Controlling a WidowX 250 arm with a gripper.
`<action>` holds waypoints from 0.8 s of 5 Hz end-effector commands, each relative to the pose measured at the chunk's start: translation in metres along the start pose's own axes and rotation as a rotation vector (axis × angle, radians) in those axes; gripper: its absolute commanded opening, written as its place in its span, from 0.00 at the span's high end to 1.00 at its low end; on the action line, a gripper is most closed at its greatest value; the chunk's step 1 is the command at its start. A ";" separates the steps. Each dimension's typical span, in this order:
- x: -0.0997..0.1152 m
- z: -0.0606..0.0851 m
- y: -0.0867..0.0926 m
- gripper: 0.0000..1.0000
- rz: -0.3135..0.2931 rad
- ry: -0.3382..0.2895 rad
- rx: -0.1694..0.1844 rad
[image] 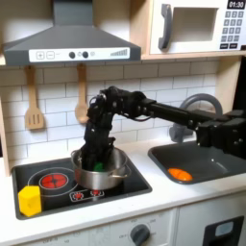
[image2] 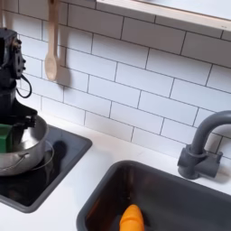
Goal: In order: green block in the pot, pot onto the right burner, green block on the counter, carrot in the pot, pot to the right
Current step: 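Take the green block out of the pot and put it on the counter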
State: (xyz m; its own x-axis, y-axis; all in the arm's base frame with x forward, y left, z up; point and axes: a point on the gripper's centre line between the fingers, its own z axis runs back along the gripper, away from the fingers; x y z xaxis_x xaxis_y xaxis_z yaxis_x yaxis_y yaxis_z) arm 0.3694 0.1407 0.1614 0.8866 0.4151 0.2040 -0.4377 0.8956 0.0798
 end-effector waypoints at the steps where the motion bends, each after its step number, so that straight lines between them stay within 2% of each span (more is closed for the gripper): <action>1: -0.001 0.001 -0.003 1.00 0.001 -0.005 -0.002; 3: 0.004 0.011 -0.009 1.00 -0.014 -0.026 -0.016; 4: 0.004 0.016 -0.020 1.00 -0.051 -0.027 -0.029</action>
State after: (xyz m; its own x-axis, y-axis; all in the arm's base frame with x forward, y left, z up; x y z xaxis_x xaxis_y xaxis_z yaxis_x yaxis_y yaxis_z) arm 0.3801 0.1244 0.1742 0.9006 0.3711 0.2262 -0.3931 0.9175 0.0602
